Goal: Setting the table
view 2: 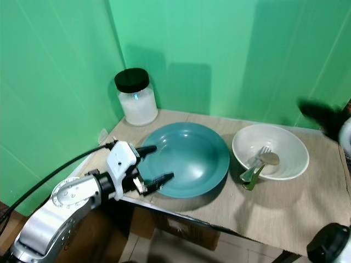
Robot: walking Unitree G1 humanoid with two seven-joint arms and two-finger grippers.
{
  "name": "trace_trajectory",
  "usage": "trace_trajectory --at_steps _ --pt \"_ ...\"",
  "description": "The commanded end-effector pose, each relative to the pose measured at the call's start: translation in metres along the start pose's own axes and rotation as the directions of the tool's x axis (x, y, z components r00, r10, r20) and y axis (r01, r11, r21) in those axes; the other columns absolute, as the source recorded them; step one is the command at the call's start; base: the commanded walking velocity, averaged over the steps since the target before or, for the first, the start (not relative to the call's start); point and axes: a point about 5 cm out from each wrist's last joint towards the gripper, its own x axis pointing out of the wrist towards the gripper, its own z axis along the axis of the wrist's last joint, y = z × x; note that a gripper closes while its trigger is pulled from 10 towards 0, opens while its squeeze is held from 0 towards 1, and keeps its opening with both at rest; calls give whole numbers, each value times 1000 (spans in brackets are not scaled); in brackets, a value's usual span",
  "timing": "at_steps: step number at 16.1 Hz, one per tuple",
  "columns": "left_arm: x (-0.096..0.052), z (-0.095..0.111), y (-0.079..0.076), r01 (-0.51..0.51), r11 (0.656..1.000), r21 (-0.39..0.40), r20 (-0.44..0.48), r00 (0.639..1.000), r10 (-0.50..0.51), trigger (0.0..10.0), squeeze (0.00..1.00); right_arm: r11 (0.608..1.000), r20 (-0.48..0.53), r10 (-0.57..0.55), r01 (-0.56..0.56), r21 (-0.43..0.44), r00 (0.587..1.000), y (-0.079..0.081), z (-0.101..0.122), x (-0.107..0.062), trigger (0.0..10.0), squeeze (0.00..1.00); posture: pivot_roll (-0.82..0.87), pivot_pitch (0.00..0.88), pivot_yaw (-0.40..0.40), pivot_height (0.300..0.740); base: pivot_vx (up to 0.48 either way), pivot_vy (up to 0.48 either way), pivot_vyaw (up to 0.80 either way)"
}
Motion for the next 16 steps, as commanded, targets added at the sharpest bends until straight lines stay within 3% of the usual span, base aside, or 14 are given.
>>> trace_trajectory --at_steps 1,2,3,4,5,6,8,11,14,16 --pt "-2 -4 15 -99 995 -1 -28 995 99 10000 0 983 -12 112 -113 -145 994 27 -14 11 10000 1000 -197 0 85 740 0 0 0" --pt "-1 -4 23 -150 989 2 -24 988 150 10000 0 957 -27 153 -155 -245 988 43 -31 19 10000 1000 -188 0 80 740 0 0 0" --pt "-1 -5 26 -165 986 2 -21 986 165 10000 0 947 -26 162 -163 -278 986 48 -37 22 10000 1000 -188 0 80 740 0 0 0" --pt "-1 -8 30 -193 981 14 -26 981 194 10000 1000 918 -36 222 -221 -330 974 68 -50 30 10000 1000 -181 0 80 740 0 0 0" --pt "-2 -14 34 -209 977 31 -45 977 210 10000 1000 881 -55 322 -321 -349 945 94 -66 37 10000 1000 -171 0 70 740 0 0 0" --pt "-2 -18 35 -210 977 45 -58 975 213 10000 1000 858 -75 360 -361 -365 930 106 -77 41 10000 1000 -165 0 63 740 0 0 0" --pt "1 -20 38 -216 975 47 -60 974 218 10000 1000 826 -109 376 -386 -410 920 114 -90 44 10000 1000 -155 0 53 740 0 0 0" --pt "17 -22 42 -186 981 62 -43 981 189 10000 1000 772 -145 350 -372 -515 926 120 -108 51 10000 1000 -145 0 42 740 0 0 0" --pt "23 -32 42 -149 985 84 -99 983 157 10000 1000 769 -189 324 -374 -519 927 117 -118 49 10000 1000 -156 0 53 740 0 0 0" --pt "18 -43 58 -273 960 66 -155 947 280 10000 1000 762 -221 321 -390 -517 921 116 -128 45 10000 1000 -164 0 62 740 0 0 0"
